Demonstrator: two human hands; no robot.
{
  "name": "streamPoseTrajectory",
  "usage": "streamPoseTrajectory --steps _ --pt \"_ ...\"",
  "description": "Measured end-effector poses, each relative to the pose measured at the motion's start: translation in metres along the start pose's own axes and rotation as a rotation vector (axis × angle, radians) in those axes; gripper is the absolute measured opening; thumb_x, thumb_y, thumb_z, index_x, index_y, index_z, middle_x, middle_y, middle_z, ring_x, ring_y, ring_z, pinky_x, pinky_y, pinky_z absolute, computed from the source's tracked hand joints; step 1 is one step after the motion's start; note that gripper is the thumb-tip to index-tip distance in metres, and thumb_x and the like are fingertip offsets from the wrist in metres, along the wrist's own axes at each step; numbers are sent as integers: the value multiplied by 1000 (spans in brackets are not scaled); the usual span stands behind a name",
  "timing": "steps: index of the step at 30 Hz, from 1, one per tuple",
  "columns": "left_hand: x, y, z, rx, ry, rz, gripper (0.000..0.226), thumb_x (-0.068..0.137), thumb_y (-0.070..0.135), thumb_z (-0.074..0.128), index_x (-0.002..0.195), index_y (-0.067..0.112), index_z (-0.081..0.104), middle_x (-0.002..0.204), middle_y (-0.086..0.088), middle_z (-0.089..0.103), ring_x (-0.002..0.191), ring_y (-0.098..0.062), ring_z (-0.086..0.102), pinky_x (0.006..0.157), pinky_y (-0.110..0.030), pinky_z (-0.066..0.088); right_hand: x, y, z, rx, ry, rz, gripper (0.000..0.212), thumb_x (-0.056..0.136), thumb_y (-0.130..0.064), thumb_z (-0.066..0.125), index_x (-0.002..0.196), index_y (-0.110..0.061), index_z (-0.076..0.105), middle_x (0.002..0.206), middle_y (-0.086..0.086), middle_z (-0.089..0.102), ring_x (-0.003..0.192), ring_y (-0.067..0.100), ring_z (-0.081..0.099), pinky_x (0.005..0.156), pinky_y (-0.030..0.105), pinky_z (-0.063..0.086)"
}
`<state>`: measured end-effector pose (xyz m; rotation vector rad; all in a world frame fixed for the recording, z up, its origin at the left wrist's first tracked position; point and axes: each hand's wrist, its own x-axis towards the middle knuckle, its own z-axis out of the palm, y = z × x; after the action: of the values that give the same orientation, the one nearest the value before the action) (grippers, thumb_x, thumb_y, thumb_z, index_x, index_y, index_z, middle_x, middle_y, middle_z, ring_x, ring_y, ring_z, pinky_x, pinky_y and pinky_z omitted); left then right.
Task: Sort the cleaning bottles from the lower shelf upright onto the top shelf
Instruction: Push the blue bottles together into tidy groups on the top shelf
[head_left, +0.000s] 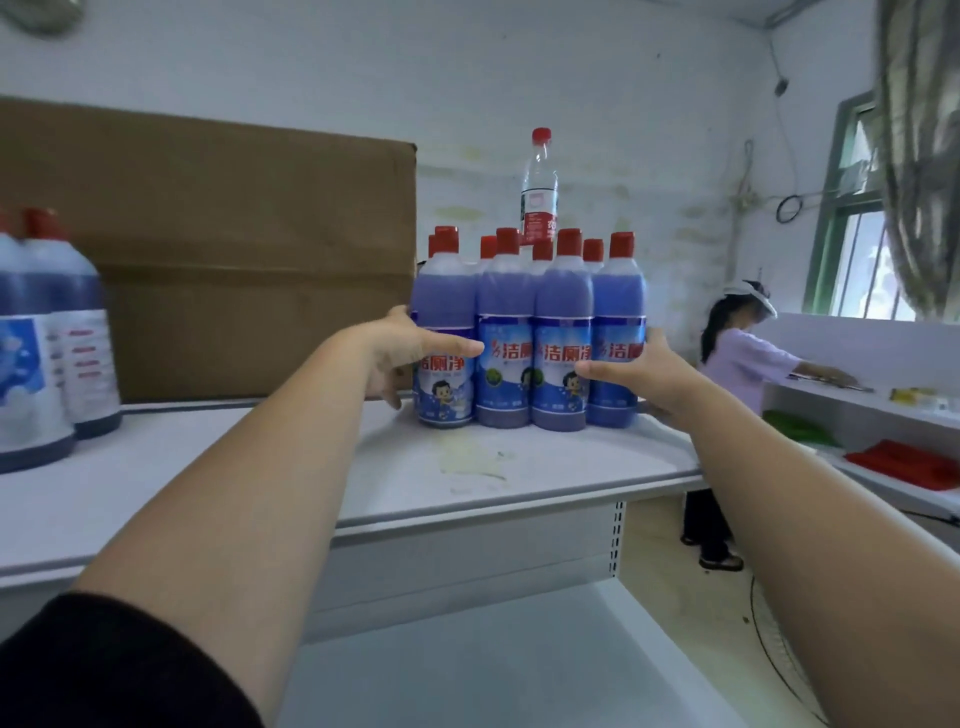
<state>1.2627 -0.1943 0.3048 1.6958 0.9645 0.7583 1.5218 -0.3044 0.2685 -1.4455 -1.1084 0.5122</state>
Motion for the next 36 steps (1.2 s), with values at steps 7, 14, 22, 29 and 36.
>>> streamPoseTrajectory --steps 7,14,22,29,36 --pt "18 -12 18 -96 66 63 146 17 45 103 144 35 33 138 -2 57 123 -34 57 96 -72 43 12 19 -5 51 -110 -63 111 38 -39 103 134 -19 51 123 2 70 114 23 68 97 51 55" --pt "14 -17 28 -50 201 93 127 51 38 98 150 32 18 143 -2 50 125 -32 54 98 -67 46 15 24 -2 -52 -20 -63 117 34 -46 99 130 -22 37 123 -2 61 115 20 62 101 50 52" --pt "18 -24 24 16 256 100 95 66 38 92 134 29 26 129 1 53 112 -28 58 91 -59 52 22 25 2 -59 14 -71 91 68 -24 91 136 -16 31 125 0 54 117 19 55 102 44 50" --pt "21 -27 21 -14 237 113 83 70 32 91 125 31 29 120 5 55 110 -27 59 93 -60 52 33 29 1 -39 6 -54 103 56 -31 96 136 -18 33 125 0 58 117 20 58 102 50 51" --pt "25 -29 22 -60 245 109 104 69 33 92 145 28 20 128 3 52 112 -25 56 91 -52 50 38 22 -2 -35 -56 9 136 20 -49 99 136 -24 34 128 -1 57 120 23 57 102 53 51"
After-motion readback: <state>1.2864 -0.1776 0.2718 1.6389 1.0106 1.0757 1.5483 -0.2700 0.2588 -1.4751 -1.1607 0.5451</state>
